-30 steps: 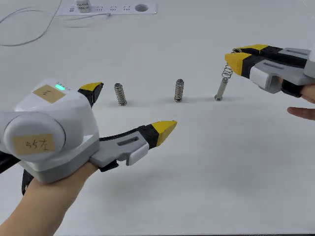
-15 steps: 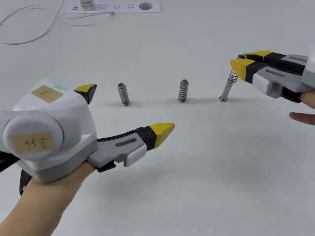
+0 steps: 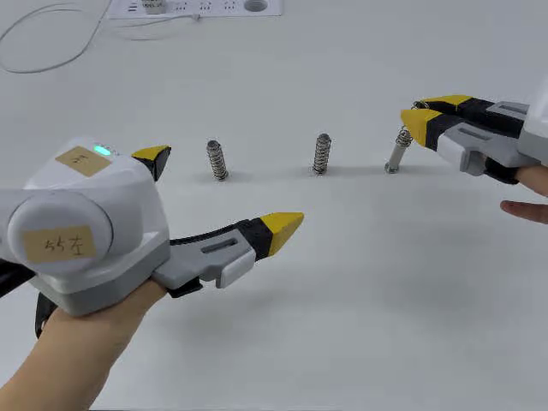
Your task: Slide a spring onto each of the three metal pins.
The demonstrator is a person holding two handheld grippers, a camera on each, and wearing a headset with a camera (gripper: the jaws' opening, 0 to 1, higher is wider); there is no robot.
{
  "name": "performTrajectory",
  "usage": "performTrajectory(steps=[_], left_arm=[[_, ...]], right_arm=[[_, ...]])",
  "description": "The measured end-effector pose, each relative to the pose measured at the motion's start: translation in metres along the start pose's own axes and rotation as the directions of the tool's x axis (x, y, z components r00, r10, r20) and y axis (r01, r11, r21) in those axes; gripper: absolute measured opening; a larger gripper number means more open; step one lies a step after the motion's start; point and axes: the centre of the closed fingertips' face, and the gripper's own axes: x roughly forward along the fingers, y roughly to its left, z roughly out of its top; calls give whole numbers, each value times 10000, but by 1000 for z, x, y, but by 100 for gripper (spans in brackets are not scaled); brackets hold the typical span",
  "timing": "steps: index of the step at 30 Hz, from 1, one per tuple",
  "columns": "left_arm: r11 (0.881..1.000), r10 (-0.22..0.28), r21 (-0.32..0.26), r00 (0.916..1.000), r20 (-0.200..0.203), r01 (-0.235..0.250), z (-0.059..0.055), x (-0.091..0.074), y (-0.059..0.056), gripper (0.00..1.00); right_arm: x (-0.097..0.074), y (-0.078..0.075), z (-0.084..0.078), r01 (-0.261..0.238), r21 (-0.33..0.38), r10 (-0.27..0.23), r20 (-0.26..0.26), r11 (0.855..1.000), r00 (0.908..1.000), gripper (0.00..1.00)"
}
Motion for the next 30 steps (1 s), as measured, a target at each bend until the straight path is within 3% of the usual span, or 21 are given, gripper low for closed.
performTrajectory(steps=[16,30], left_arm=[[10000,40,-31,10000,-5,-40,-1,-1,1,95],[9999,103,-34,9999,-36,-104,-1,-1,4,93]], right_arm=[[4,10,-20,105,-712,-147,-584,9974,9982,12],[11,13,-38,143,-481,-196,-1111,9987,9936,12]])
